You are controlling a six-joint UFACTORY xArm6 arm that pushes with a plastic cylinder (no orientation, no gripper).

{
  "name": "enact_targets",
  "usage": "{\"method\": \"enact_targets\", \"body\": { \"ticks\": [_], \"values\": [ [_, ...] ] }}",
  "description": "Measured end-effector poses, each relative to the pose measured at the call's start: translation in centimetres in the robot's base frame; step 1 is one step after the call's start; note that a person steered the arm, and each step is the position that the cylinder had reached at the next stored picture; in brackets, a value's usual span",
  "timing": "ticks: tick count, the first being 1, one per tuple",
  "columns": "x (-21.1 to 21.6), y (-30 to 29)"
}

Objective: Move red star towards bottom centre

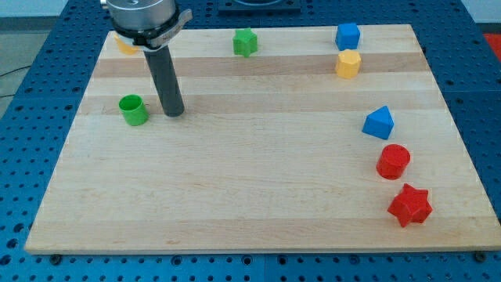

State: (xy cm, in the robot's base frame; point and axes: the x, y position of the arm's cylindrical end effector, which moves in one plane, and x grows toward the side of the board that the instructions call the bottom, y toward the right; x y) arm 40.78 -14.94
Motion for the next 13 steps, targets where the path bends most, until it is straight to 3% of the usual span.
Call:
{"method": "enact_targets", "body": {
  "ticks": [1, 3, 4, 7, 9, 10, 11, 12, 13],
  "values": [
    [0.1, -4.3],
    [0.1, -2.4],
    [0.0, 1.2],
    [-2.9, 21.2],
    [-2.9, 24.3],
    [-2.4, 32.7],
    [0.3, 42.7],
    [9.8, 45.1],
    [16.1, 37.2]
  ]
}}
